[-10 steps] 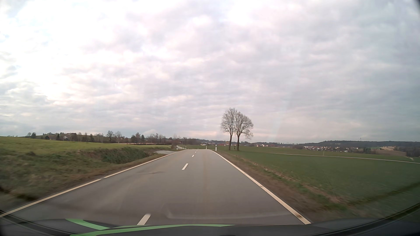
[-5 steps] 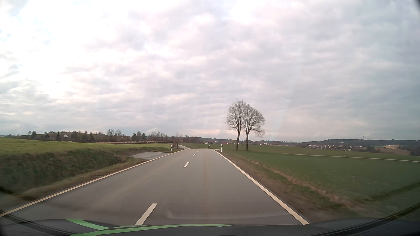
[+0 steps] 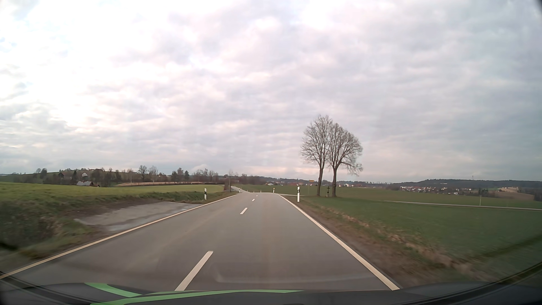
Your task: Follow the waypoints while adhering to traffic rules and regulations
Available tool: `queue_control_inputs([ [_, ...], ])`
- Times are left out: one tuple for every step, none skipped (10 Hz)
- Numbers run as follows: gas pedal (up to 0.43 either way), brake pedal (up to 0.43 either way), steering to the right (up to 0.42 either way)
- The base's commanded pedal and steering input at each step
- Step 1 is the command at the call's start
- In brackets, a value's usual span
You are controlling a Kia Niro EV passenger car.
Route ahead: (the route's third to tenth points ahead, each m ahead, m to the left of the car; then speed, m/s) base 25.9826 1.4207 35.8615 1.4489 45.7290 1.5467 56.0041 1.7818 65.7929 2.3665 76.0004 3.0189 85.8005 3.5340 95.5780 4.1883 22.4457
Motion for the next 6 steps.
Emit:
queue_control_inputs([
  [0.157, 0.0, -0.004],
  [0.157, 0.0, -0.003],
  [0.157, 0.0, -0.002],
  [0.157, 0.0, -0.001],
  [0.157, 0.0, -0.001],
  [0.157, 0.0, -0.001],
])
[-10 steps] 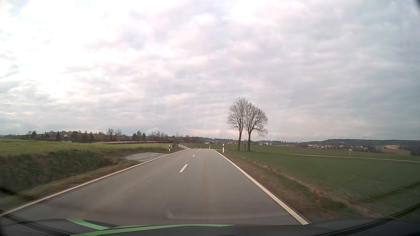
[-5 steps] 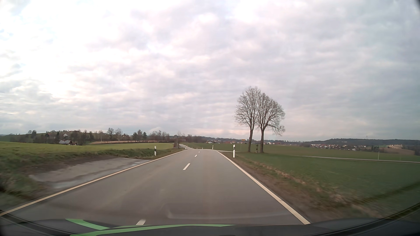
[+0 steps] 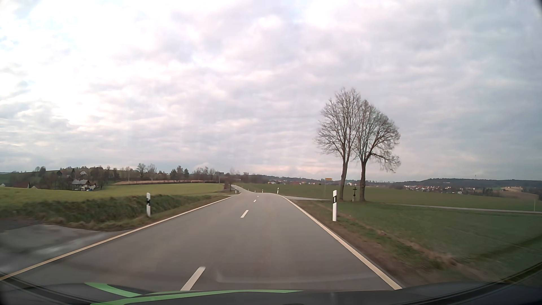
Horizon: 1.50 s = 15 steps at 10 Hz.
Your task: Follow the waypoints while adhering to traffic rules and regulations
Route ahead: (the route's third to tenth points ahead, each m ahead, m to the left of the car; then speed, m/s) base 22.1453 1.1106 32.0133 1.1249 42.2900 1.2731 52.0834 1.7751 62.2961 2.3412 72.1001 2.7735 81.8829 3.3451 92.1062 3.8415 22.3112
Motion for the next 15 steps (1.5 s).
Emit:
queue_control_inputs([
  [0.157, 0.0, -0.001],
  [0.157, 0.0, -0.001],
  [0.157, 0.0, -0.001],
  [0.157, 0.0, -0.001],
  [0.169, 0.0, -0.001],
  [0.169, 0.0, -0.001],
  [0.169, 0.0, -0.001],
  [0.169, 0.0, -0.002],
  [0.169, 0.0, -0.002],
  [0.169, 0.0, -0.003],
  [0.169, 0.0, -0.003],
  [0.169, 0.0, -0.004],
  [0.169, 0.0, -0.004],
  [0.169, 0.0, -0.006],
  [0.177, 0.0, -0.007],
])
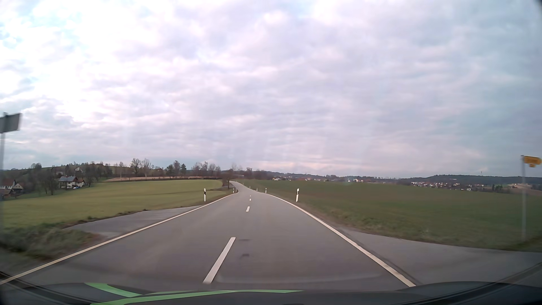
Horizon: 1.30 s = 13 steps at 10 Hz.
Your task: Follow the waypoints while adhering to traffic rules and regulations
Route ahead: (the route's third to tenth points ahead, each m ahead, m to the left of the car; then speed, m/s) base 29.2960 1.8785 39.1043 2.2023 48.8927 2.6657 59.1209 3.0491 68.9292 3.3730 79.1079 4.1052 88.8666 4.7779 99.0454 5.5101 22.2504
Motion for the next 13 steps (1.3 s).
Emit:
queue_control_inputs([
  [0.177, 0.0, -0.007],
  [0.177, 0.0, -0.006],
  [0.177, 0.0, -0.007],
  [0.177, 0.0, -0.007],
  [0.177, 0.0, -0.007],
  [0.177, 0.0, -0.007],
  [0.177, 0.0, -0.007],
  [0.177, 0.0, -0.006],
  [0.177, 0.0, -0.006],
  [0.177, 0.0, -0.006],
  [0.177, 0.0, -0.006],
  [0.177, 0.0, -0.006],
  [0.177, 0.0, -0.006],
])
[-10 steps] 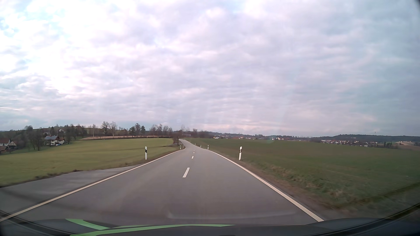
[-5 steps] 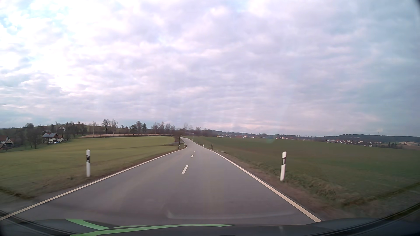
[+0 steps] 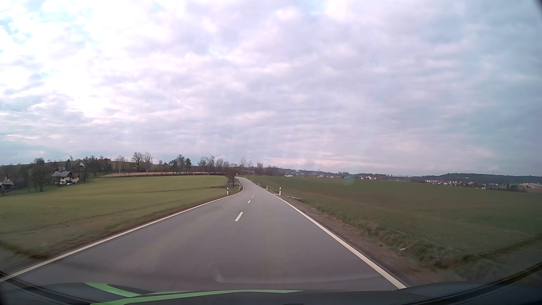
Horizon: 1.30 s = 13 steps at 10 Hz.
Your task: Follow the waypoints while adhering to traffic rules and regulations
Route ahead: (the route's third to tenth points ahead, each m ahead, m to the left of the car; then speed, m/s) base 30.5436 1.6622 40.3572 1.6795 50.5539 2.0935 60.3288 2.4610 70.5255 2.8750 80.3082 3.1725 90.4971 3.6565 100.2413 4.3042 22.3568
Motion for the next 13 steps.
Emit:
queue_control_inputs([
  [0.177, 0.0, -0.005],
  [0.177, 0.0, -0.005],
  [0.177, 0.0, -0.005],
  [0.177, 0.0, -0.005],
  [0.177, 0.0, -0.005],
  [0.169, 0.0, -0.004],
  [0.169, 0.0, -0.004],
  [0.157, 0.0, -0.003],
  [0.138, 0.0, -0.002],
  [0.118, 0.0, -0.001],
  [0.098, 0.0, -0.001],
  [0.039, 0.0, -0.001],
  [0.0, 0.0, 0.0],
])
